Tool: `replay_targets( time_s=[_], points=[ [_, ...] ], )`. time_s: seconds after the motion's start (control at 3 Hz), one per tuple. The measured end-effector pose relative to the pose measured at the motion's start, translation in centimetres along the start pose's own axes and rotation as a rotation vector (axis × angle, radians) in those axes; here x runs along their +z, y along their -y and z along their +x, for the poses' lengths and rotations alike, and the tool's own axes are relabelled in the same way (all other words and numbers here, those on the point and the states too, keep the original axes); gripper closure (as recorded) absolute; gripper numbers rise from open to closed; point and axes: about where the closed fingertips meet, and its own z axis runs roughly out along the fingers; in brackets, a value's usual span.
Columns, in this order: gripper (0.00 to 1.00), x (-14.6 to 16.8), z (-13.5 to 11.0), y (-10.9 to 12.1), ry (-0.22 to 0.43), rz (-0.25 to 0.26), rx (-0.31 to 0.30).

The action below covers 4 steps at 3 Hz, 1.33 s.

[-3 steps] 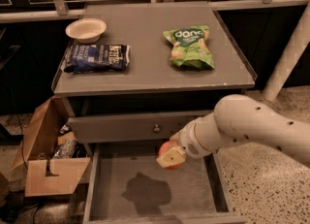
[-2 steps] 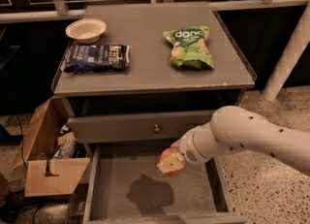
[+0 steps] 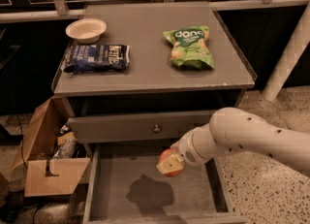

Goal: Place apple into middle drawer

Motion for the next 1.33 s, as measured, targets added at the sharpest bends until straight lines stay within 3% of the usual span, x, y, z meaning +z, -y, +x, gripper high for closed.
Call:
replay_targets(
  time_s=[0.33,0.67,1.33],
  points=[
    [1.00,6.9,4.5,1.5,-0.047,-0.019,0.132],
    [1.00,6.9,4.5,1.5,-0.047,-0.019,0.132],
    [1.00,13.4,9.2,2.7,-0.076,-0.004,0.305]
  ],
)
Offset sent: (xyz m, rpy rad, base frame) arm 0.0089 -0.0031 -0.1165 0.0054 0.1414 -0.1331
